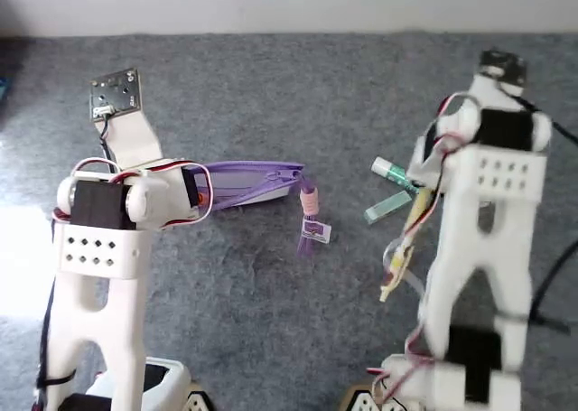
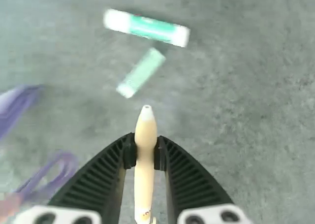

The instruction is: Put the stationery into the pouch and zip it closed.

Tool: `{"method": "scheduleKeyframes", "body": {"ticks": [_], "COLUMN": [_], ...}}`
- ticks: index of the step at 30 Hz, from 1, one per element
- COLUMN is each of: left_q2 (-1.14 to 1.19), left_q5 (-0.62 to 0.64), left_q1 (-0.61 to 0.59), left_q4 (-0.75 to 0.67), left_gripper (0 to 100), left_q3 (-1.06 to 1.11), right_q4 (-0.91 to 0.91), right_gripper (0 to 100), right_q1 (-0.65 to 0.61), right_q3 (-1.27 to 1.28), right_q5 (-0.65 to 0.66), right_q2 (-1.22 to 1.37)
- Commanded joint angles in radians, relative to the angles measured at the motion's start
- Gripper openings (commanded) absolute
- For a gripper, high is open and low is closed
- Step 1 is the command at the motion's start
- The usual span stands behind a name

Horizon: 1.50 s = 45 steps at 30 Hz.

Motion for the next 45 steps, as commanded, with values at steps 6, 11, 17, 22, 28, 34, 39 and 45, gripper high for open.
{"method": "scheduleKeyframes", "body": {"ticks": [6, 11, 17, 22, 28, 34, 39, 45], "left_q2": [0.002, 0.002, 0.002, 0.002, 0.002, 0.002, 0.002, 0.002], "left_q5": [0.012, 0.012, 0.012, 0.012, 0.012, 0.012, 0.012, 0.012], "left_q1": [0.008, 0.008, 0.008, 0.008, 0.008, 0.003, 0.002, 0.002], "left_q4": [-0.029, -0.029, -0.029, -0.029, -0.028, -0.028, -0.025, -0.025], "left_gripper": [1, 1, 1, 1, 1, 1, 1, 1], "left_q3": [-0.039, -0.039, -0.038, -0.038, -0.038, -0.038, -0.038, -0.038], "right_q4": [-0.185, -0.407, -0.634, -0.832, -0.989, -1.122, -1.141, -0.957], "right_gripper": [0.9, 0.9, 0.9, 0.9, 0.9, 0.9, 1.5, 20.4], "right_q1": [-0.329, -0.585, -0.762, -0.816, -0.819, -0.816, -0.812, -0.812], "right_q3": [0.0, 0.003, 0.006, 0.069, 0.272, 0.471, 0.692, 0.789], "right_q5": [0.006, 0.012, 0.035, 0.19, 0.285, 0.344, 0.443, 0.45], "right_q2": [-0.398, -0.547, -0.576, -0.545, -0.547, -0.55, -0.673, -0.858]}}
